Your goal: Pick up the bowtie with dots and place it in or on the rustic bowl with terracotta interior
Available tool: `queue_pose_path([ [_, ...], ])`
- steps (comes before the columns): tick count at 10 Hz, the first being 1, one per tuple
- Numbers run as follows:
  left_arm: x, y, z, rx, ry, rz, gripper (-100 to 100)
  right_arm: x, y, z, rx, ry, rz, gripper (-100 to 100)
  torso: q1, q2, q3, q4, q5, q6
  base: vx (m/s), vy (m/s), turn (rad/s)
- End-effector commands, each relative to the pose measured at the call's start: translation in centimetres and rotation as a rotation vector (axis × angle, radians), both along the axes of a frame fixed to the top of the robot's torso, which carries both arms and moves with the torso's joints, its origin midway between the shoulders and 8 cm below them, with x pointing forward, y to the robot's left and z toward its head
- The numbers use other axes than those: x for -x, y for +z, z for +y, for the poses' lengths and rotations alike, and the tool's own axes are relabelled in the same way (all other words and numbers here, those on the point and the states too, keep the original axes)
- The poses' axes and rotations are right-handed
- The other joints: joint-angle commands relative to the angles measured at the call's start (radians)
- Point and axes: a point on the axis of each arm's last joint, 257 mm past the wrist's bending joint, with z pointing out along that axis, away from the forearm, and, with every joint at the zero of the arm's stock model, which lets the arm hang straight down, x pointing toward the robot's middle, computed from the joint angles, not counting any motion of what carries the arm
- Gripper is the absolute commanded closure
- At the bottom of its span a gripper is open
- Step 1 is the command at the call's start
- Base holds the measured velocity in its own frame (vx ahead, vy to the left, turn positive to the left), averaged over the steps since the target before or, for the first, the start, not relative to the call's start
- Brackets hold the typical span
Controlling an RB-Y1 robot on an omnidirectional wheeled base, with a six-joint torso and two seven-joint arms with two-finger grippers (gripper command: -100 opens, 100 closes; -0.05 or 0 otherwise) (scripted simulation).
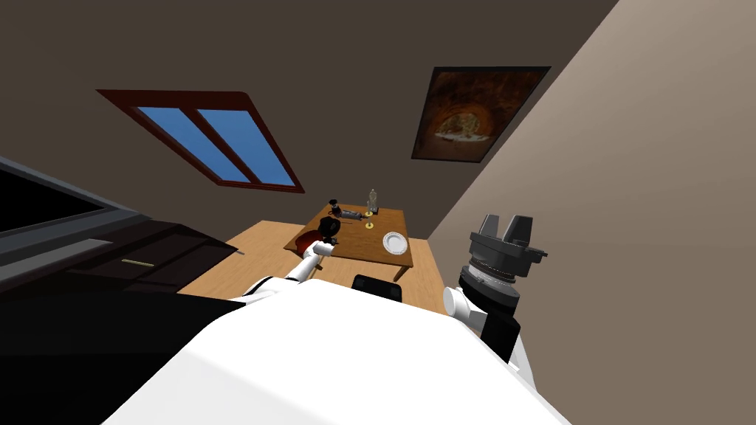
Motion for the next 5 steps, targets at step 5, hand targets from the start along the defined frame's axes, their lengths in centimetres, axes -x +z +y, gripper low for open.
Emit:
queue_pose_path([
  [5,-0.6,3.0,2.6,0.019,0.105,-0.029,100,0.0,0.0,0.0,0.000,0.000,0.000,0,-0.001,0.001,0.001,0.000,0.000,-0.002,-0.061,-0.025,-0.084],
])
